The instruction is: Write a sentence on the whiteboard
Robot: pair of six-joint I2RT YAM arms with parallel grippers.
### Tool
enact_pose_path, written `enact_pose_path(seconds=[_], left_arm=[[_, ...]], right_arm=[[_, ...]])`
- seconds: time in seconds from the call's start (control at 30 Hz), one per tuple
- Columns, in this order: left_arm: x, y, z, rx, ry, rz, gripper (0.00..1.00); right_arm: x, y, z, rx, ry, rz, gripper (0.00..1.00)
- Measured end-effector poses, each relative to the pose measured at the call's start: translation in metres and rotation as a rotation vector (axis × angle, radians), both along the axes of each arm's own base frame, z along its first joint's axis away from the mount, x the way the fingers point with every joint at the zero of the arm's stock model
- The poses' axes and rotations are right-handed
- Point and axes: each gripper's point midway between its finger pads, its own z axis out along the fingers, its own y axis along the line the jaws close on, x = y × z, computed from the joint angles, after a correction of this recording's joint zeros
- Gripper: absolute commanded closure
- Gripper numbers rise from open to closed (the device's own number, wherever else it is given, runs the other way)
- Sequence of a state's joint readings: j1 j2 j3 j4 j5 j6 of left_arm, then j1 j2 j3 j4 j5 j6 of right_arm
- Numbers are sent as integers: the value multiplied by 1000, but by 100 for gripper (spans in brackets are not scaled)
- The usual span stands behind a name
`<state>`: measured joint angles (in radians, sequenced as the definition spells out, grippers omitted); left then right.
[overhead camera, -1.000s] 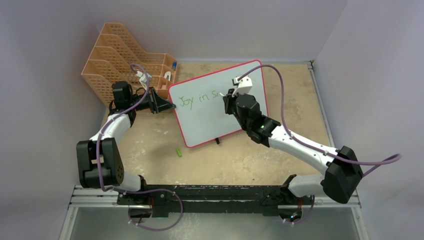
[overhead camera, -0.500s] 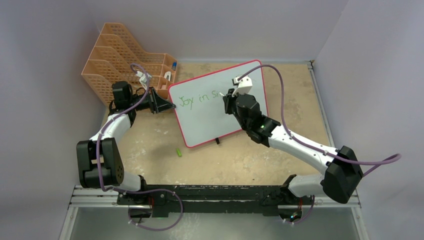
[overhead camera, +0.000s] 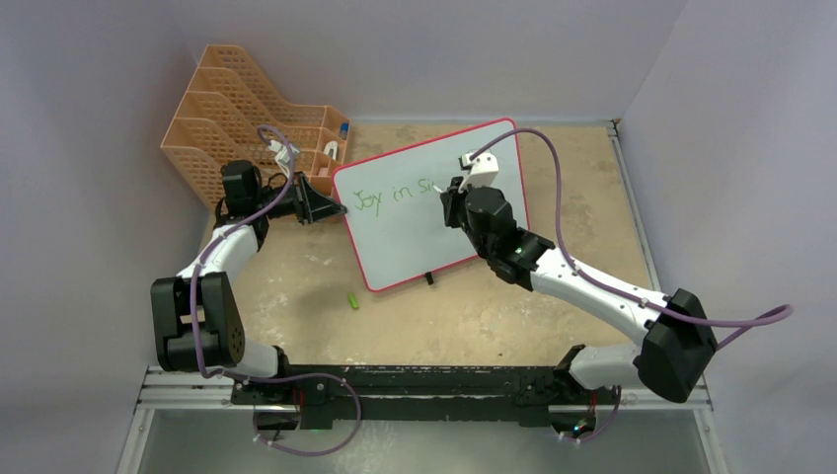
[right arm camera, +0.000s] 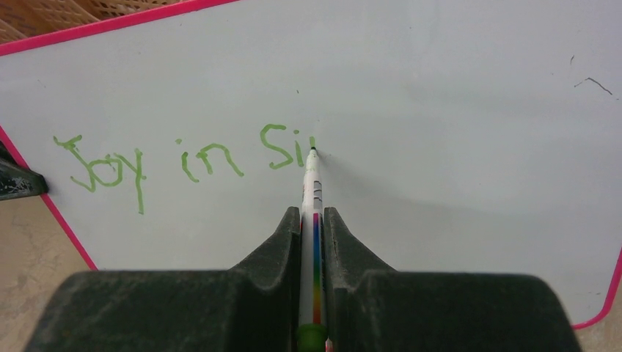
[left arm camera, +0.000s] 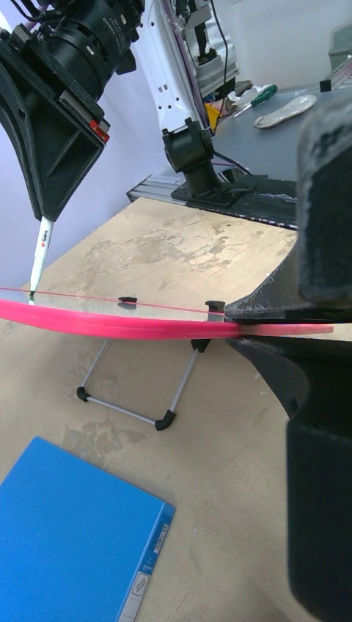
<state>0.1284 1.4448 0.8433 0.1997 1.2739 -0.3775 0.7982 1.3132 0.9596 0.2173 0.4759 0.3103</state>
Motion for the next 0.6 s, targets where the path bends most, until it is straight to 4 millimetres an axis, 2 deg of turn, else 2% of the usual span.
enact_pose_path(seconds=[0.6], left_arm=[[0, 0, 0, 1, 0, 3, 100]], right_arm=[[-4, 0, -5, 4, 21, 11, 100]])
